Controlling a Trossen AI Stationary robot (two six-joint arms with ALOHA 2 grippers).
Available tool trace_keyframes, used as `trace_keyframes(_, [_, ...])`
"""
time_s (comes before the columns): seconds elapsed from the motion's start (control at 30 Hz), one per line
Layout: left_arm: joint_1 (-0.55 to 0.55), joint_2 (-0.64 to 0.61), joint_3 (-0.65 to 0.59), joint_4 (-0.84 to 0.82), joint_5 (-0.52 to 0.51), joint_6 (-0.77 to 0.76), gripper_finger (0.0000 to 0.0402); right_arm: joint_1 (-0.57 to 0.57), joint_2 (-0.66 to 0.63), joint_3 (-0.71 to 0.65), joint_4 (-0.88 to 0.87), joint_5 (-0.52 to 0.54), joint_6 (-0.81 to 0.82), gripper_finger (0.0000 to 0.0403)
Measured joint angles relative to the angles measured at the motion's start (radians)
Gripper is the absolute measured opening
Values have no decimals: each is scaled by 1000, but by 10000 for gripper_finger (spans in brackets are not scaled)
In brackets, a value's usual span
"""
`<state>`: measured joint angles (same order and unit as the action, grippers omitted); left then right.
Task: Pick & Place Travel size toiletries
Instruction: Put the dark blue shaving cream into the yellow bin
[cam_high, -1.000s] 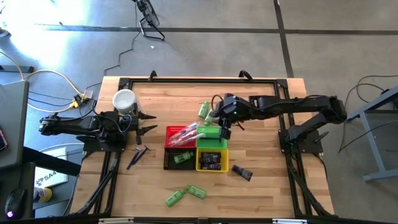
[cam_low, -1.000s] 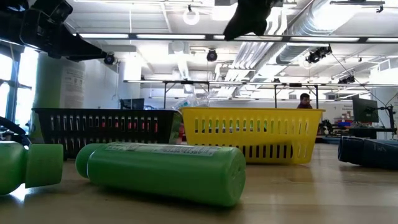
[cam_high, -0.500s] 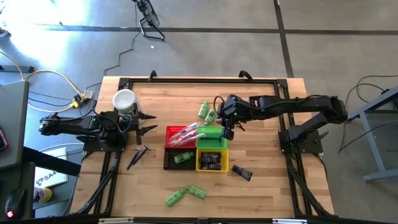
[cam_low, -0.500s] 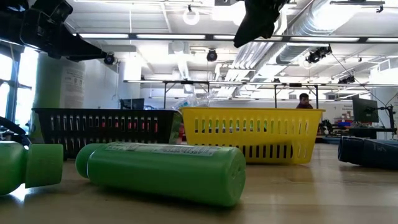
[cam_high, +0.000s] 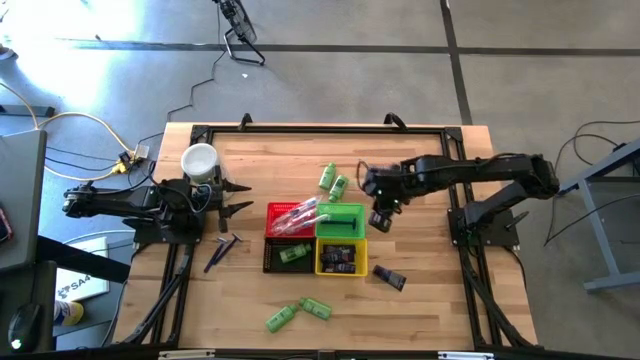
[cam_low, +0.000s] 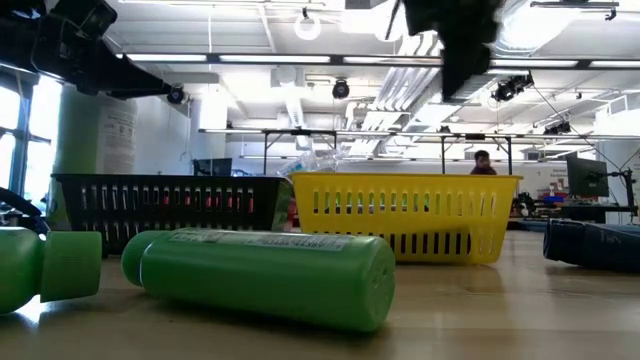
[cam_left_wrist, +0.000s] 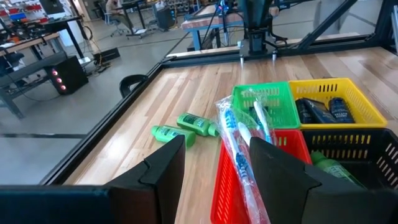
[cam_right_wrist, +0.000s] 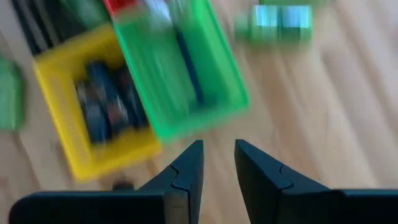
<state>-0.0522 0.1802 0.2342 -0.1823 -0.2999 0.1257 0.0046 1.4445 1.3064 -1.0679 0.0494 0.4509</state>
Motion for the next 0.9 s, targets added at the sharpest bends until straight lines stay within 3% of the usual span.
trace_keyframes(0.1, [0, 0, 0, -1, 0, 0, 175, 31, 0, 0, -89, 2, 95, 83])
trace_keyframes(0.33, [0, 0, 0, -1, 0, 0, 175, 106, 0, 0, -101, 91, 192, 90])
trace_keyframes(0.7, [0, 0, 0, -2, 0, -4, 175, 189, 11, 0, -102, 101, 341, 202])
trace_keyframes(0.9, [0, 0, 0, -13, 0, -29, 175, 263, 17, 0, -101, 101, 415, 222])
